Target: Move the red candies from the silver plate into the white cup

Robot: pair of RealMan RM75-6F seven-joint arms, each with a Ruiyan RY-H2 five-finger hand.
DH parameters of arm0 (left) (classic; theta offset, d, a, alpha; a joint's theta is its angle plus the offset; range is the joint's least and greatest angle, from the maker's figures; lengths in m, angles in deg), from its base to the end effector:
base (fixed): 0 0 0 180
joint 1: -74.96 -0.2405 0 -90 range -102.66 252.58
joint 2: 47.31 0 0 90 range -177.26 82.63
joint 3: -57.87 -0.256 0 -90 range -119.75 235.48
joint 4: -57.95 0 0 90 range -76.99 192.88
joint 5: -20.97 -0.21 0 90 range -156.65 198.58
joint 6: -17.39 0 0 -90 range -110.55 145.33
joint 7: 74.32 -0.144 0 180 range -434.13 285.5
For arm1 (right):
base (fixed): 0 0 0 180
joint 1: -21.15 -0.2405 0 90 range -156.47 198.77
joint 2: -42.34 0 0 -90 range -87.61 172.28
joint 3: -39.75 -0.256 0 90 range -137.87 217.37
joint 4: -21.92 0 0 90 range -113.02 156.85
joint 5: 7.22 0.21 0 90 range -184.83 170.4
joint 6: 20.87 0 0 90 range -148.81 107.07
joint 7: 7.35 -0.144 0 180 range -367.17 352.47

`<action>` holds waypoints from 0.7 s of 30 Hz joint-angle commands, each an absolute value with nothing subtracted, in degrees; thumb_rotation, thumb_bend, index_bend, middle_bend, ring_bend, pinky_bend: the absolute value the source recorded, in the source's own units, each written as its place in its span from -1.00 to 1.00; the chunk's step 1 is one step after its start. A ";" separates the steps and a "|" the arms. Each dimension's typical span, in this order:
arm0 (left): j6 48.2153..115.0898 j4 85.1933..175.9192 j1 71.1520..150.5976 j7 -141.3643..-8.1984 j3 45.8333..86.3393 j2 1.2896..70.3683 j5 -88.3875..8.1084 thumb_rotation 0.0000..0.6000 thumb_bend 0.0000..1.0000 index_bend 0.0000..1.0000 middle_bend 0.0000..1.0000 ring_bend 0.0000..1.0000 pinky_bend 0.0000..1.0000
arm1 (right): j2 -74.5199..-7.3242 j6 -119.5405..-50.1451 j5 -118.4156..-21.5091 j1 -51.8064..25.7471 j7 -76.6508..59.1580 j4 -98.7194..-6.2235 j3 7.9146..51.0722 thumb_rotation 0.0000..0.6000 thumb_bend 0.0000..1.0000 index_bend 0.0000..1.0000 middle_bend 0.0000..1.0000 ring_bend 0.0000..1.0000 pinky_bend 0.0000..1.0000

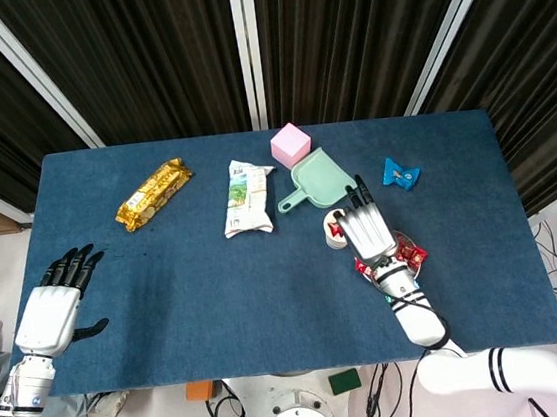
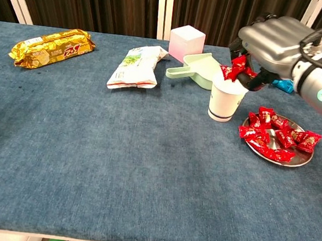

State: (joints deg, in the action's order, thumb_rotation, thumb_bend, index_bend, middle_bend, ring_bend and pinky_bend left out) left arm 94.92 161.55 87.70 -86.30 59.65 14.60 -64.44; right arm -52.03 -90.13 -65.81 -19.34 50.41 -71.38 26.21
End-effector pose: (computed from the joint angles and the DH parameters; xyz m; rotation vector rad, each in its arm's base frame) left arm -0.2552 0.2089 0.1344 -1.5950 -0.8747 -0.8801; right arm -0.1097 -0.3221 -0.0129 1.7760 -0.5287 0.7314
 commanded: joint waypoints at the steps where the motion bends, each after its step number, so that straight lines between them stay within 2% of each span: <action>1: 94.85 161.49 87.73 -86.20 59.65 14.57 -64.41 1.00 -0.93 -0.80 -0.94 -0.99 -0.71 | -53.71 -89.65 -64.60 -20.60 50.73 -69.26 25.68 1.00 0.04 0.44 0.16 -0.73 -1.00; 21: 93.88 161.34 88.25 -86.59 59.70 14.91 -63.71 1.00 -0.93 -0.80 -0.94 -0.99 -0.71 | -54.61 -89.58 -62.04 -22.58 49.59 -66.26 26.64 1.00 0.03 0.44 0.16 -0.73 -1.00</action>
State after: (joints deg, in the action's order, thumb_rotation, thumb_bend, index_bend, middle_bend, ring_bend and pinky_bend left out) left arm 93.88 161.34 88.25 -86.59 59.70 14.91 -63.71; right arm -54.57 -89.60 -62.06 -22.53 49.63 -66.31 26.63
